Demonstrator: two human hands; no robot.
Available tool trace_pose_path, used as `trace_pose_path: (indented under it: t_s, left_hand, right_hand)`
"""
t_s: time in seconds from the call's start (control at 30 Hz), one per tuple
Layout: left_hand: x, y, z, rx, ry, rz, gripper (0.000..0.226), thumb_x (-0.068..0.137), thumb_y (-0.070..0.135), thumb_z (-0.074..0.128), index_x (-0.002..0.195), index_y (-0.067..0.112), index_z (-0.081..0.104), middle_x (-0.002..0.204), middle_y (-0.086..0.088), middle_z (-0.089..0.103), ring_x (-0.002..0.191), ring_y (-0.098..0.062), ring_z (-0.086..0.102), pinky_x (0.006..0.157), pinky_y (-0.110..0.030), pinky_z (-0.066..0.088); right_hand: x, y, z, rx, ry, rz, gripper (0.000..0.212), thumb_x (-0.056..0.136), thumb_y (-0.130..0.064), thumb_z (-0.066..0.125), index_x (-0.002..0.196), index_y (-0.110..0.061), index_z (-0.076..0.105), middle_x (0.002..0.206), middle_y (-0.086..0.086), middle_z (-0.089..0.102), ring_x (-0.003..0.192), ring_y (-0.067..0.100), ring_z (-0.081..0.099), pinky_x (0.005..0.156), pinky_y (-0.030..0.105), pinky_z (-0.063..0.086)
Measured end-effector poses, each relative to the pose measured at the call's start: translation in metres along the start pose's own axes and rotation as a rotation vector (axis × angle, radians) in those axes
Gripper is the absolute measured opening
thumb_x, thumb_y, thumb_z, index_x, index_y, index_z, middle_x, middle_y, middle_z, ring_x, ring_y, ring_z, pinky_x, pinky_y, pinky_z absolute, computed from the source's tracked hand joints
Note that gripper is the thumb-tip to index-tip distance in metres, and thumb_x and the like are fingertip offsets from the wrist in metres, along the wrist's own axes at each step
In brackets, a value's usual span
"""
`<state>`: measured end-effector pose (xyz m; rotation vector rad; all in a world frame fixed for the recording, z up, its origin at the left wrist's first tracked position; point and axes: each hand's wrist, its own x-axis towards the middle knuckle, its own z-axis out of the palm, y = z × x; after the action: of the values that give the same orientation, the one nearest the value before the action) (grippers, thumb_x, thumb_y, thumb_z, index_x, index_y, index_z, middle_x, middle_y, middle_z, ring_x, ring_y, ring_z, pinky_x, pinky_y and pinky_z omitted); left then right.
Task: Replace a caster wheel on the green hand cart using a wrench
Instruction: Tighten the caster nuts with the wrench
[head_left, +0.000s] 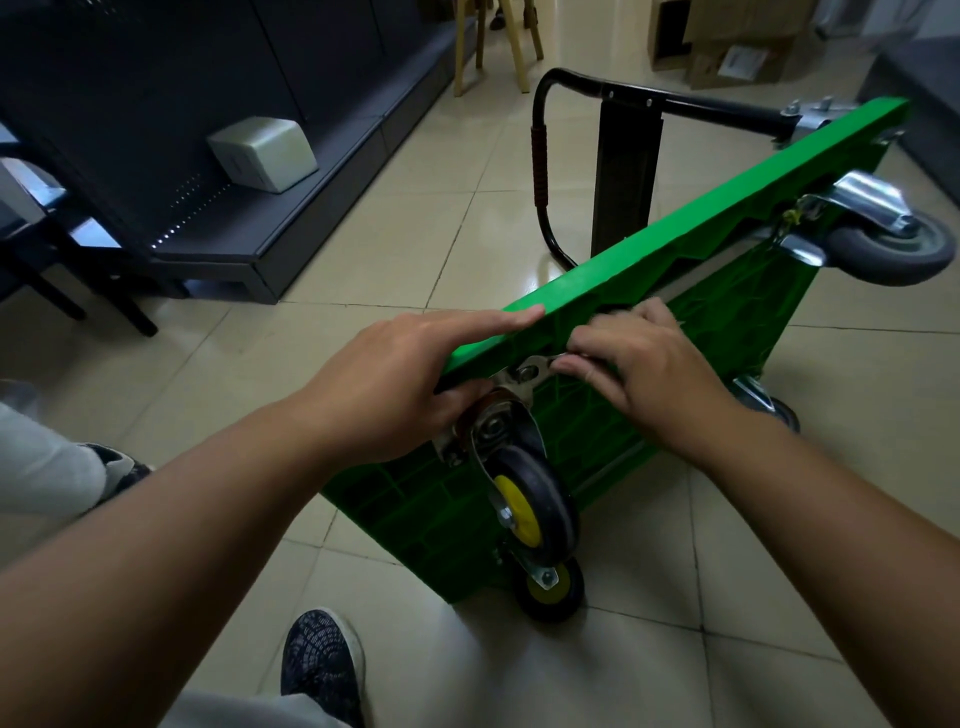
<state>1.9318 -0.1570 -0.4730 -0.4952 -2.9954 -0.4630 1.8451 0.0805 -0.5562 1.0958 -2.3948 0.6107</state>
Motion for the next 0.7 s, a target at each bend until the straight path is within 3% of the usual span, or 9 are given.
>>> trace_pose_path:
  t_s: [0.17,0.27,0.33,0.43,0.53,0.6,0.7]
  left_hand:
    - [-0.001,0.0,-0.002,-0.007,0.015,-0.004,0.074,0.094,0.033,0.071,0.148,0.065,0.033,0.149,0.017,0.056,0.123,-0.016,0.063,0.097,-0.046,0.055]
    - [0.0,0.0,-0.001,0.006,0.004,-0.002,0.074,0.094,0.033,0.069,0.149,0.065,0.032,0.149,0.016,0.056,0.119,-0.018,0.064,0.096,-0.046,0.055]
    - [0.0,-0.001,-0.002,0.004,0.0,-0.014,0.074,0.094,0.031,0.07,0.149,0.065,0.033,0.149,0.015,0.056,0.117,-0.019,0.065,0.095,-0.046,0.055]
    - [-0.001,-0.002,-0.003,0.002,0.008,-0.015,0.074,0.094,0.031,0.071,0.149,0.065,0.034,0.149,0.016,0.056,0.116,-0.018,0.065,0.094,-0.045,0.055]
    - [0.0,-0.001,-0.002,0.007,0.004,-0.01,0.073,0.095,0.032,0.07,0.149,0.064,0.034,0.15,0.015,0.055,0.113,-0.018,0.066,0.093,-0.046,0.056]
    - [0.0,0.0,-0.003,0.008,0.001,-0.015,0.073,0.095,0.032,0.071,0.149,0.063,0.034,0.151,0.015,0.053,0.119,-0.016,0.063,0.096,-0.045,0.055]
    - [0.0,0.0,-0.004,-0.01,0.0,-0.018,0.072,0.095,0.031,0.072,0.149,0.062,0.035,0.152,0.015,0.053,0.128,-0.016,0.059,0.101,-0.046,0.053]
  right_hand:
    - [-0.014,-0.011,0.023,0.278,0.017,0.23,0.033,0.099,-0.04,0.053,0.079,-0.015,0.062,0.071,-0.006,0.057,0.066,0.015,0.047,0.073,0.037,0.036]
    - [-0.022,-0.038,0.043,0.722,0.02,0.515,0.034,0.102,-0.032,0.056,0.081,-0.009,0.066,0.07,0.011,0.063,0.064,0.021,0.055,0.061,0.041,0.043]
    - [-0.027,-0.062,0.06,0.967,0.092,0.69,0.03,0.103,-0.029,0.054,0.082,-0.014,0.069,0.072,0.002,0.069,0.066,0.014,0.063,0.058,0.033,0.049]
    - [-0.029,-0.067,0.069,1.083,0.154,0.703,0.031,0.102,-0.035,0.056,0.077,-0.023,0.071,0.069,-0.007,0.071,0.063,0.003,0.063,0.055,0.019,0.047]
    - [-0.035,-0.049,0.062,1.057,0.06,0.646,0.04,0.099,-0.046,0.056,0.072,-0.019,0.067,0.061,-0.005,0.06,0.057,0.008,0.054,0.053,0.023,0.041]
    - [-0.046,-0.029,0.053,0.918,-0.06,0.61,0.043,0.099,-0.048,0.053,0.072,-0.017,0.062,0.062,-0.002,0.054,0.058,0.01,0.048,0.055,0.029,0.038]
    - [-0.063,0.01,0.029,0.351,-0.444,0.493,0.025,0.101,-0.046,0.048,0.093,-0.024,0.058,0.076,0.0,0.06,0.072,0.018,0.058,0.066,0.041,0.049]
